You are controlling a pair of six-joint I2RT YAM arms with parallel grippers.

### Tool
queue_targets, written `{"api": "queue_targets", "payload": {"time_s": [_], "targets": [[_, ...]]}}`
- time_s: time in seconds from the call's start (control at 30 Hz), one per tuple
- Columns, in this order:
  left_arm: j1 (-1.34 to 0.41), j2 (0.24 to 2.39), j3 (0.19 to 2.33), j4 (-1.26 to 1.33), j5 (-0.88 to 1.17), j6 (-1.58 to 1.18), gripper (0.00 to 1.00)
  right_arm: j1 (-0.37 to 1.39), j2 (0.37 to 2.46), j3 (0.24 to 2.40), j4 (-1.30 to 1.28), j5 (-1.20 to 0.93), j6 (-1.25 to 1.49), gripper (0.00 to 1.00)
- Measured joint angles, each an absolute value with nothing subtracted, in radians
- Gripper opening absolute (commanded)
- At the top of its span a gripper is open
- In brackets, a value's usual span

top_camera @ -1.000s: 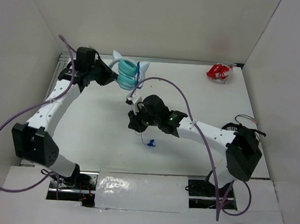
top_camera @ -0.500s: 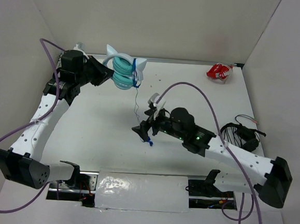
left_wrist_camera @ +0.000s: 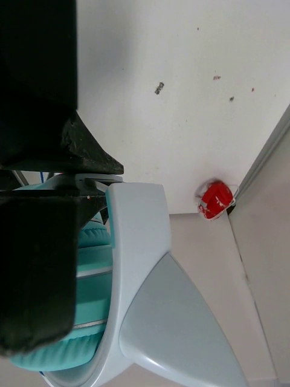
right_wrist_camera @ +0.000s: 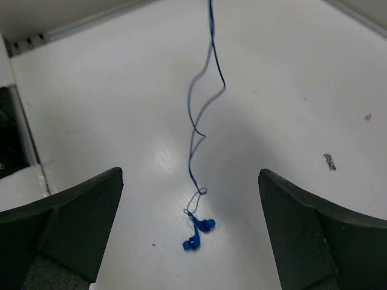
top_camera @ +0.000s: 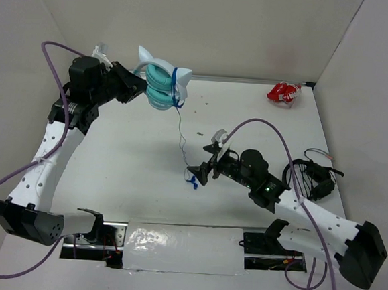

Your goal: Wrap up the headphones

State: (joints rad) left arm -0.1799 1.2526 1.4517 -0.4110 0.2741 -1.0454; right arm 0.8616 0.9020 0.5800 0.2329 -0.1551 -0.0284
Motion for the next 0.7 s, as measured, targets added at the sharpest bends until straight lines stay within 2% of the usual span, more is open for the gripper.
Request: {"api": "queue_targets", "payload": {"time_s": [0.13,0.33,0.4,0.43,0.47,0.5,0.53,0.57,0.7], "targets": [[-0.180,1.237,1.469,-0.404,0.310,-1.044,0.00,0.757,1.102,0.566,0.318,-0.278,-0.038,1.00],[-0.180,1.225,1.506,-0.403,0.334,-1.042,0.00,0.744,1.483,0.645,0.401,-0.460,-0.054,0.99],[-0.180,1.225,1.520,-0.403,0.342,-1.035,0.00,0.744,1.587,0.688,0.416,-0.493,-0.048,0.94],[-0.180,1.225,1.527,-0.403,0.348,-1.027,0.00,0.743,1.640,0.714,0.430,-0.513,-0.042,0.84],[-0.180,1.224,1.531,-0.403,0.354,-1.023,0.00,0.743,1.679,0.733,0.448,-0.524,-0.036,0.53],[-0.179,1.223,1.534,-0.403,0.363,-1.019,0.00,0.741,1.711,0.754,0.463,-0.537,-0.027,0.38],[-0.179,1.221,1.537,-0.405,0.373,-1.018,0.00,0.739,1.734,0.771,0.472,-0.546,-0.015,0.11],[-0.179,1.221,1.542,-0.407,0.384,-1.013,0.00,0.735,1.749,0.785,0.484,-0.553,-0.002,0.00],[-0.178,1.209,1.544,-0.390,0.448,-0.984,0.00,0.669,1.766,0.799,0.549,-0.591,0.075,0.00]]}}
